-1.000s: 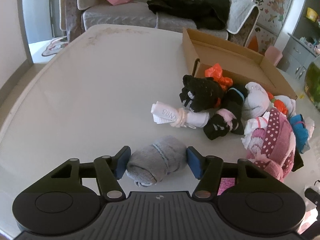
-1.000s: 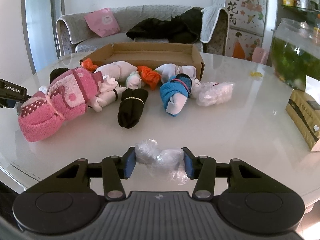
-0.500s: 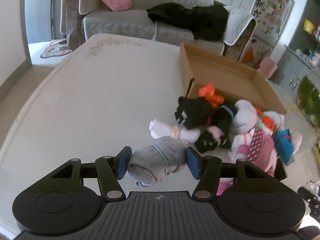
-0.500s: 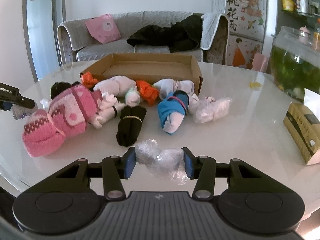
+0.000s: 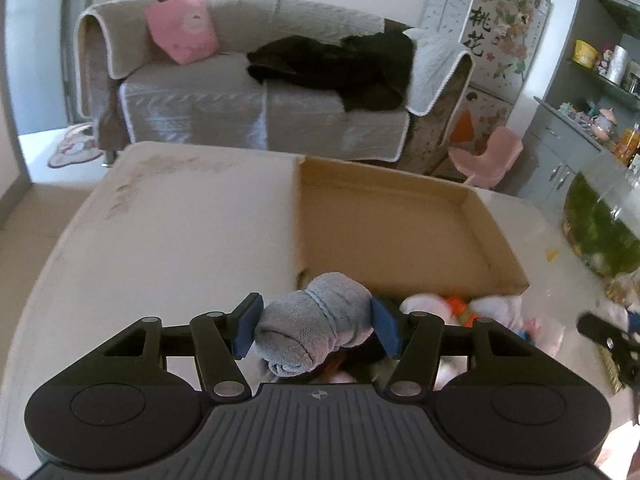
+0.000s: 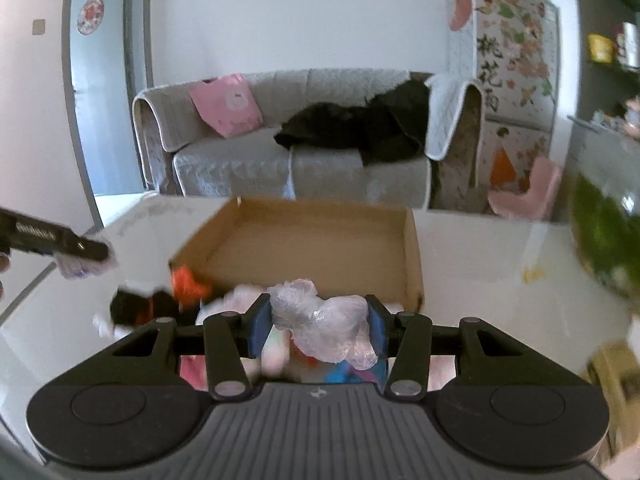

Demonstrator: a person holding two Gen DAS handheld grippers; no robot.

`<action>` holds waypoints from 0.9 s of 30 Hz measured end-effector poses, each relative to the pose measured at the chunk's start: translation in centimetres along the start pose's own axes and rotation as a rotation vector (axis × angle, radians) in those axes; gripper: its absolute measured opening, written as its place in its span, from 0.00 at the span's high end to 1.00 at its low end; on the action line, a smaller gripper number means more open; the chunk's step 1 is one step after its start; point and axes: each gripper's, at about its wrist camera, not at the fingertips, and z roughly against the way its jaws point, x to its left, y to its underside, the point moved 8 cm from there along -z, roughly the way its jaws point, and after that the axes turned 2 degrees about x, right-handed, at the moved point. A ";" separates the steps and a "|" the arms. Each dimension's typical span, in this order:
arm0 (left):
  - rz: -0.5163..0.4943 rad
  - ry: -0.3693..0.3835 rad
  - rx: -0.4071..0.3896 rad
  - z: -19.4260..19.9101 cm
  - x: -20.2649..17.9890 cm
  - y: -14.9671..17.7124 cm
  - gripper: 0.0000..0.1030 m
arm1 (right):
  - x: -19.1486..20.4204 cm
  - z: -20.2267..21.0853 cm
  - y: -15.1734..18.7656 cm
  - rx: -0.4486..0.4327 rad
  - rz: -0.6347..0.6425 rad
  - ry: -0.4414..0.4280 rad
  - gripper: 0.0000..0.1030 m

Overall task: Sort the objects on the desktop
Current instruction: 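Carry both items into the cardboard box and open both tools to release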

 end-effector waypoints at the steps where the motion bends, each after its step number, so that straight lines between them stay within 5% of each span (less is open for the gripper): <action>1: -0.012 0.000 0.002 -0.8 -0.7 -0.9 0.37 | -0.2 -0.8 -0.7 0.002 0.005 -0.002 0.57; 8: -0.073 -0.013 0.068 -8.3 -4.2 -4.8 0.36 | -2.0 -8.1 -2.8 0.099 -0.033 -0.061 0.57; 15: -0.107 -0.031 0.150 -15.4 -4.6 -4.9 0.36 | -2.4 -13.4 -1.7 0.189 -0.035 -0.071 0.57; 27: -0.093 -0.069 0.201 -16.6 -2.9 -1.9 0.36 | 1.8 -13.9 -0.1 0.256 -0.008 -0.125 0.57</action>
